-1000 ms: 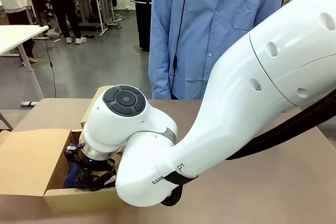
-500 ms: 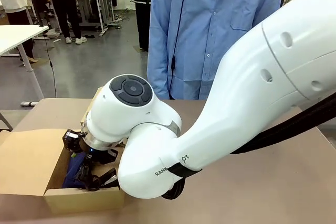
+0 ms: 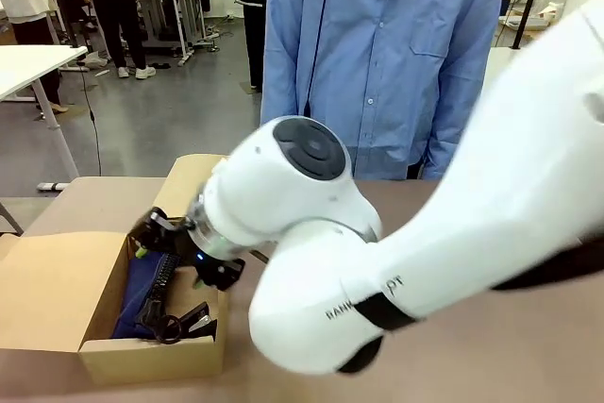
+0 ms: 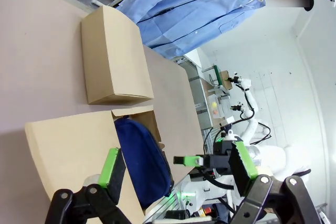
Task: Place items inside the box.
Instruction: Pick up a Pencil pouch or Stapler and place it inside the Mailer Box closest to the robot.
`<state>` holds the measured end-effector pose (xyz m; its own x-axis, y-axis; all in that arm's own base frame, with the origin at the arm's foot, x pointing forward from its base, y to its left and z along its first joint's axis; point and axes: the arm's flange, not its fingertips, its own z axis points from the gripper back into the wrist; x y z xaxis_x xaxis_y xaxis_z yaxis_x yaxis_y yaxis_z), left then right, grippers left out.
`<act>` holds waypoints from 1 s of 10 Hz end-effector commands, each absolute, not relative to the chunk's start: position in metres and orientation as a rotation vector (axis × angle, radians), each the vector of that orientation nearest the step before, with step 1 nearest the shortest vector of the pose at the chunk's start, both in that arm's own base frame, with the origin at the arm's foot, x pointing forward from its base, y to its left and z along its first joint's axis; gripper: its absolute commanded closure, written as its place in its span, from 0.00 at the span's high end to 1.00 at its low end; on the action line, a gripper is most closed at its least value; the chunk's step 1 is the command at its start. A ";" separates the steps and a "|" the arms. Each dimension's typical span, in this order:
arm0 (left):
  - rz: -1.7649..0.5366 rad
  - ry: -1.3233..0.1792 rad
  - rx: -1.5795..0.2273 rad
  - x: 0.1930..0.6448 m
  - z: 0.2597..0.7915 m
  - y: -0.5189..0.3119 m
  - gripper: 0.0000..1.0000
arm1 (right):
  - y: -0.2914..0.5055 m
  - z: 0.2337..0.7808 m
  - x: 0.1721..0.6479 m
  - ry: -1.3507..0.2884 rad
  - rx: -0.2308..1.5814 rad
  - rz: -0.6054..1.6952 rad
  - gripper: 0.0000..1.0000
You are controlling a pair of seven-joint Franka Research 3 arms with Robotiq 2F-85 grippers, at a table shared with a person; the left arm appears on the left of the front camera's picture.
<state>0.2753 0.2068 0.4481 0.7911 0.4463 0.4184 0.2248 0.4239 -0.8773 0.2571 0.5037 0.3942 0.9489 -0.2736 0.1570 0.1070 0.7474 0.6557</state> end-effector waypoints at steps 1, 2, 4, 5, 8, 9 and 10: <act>0.141 -0.711 -1.165 0.274 0.447 0.203 1.00 | 0.409 0.442 0.270 -0.111 0.741 -0.141 1.00; 0.141 -0.711 -1.165 0.274 0.447 0.203 1.00 | 0.364 0.452 0.263 -0.047 0.794 -0.116 1.00; 0.141 -0.711 -1.165 0.274 0.447 0.203 1.00 | 0.314 0.462 0.247 0.035 0.873 -0.248 1.00; 0.141 -0.711 -1.165 0.274 0.447 0.203 1.00 | 0.502 0.374 0.188 -0.159 0.762 -0.173 1.00; 0.141 -0.711 -1.165 0.274 0.447 0.203 1.00 | 0.502 0.374 0.188 -0.159 0.762 -0.173 1.00; 0.141 -0.711 -1.165 0.274 0.447 0.203 1.00 | 0.502 0.374 0.188 -0.159 0.762 -0.173 1.00; 0.141 -0.711 -1.165 0.274 0.447 0.203 1.00 | 0.503 0.372 0.187 -0.130 0.776 -0.202 1.00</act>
<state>0.2752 0.2067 0.4482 0.7909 0.4463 0.4187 0.2251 0.4239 -0.8773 0.1877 0.5017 0.3710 0.9726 -0.2283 0.0446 0.1315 0.6979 0.7040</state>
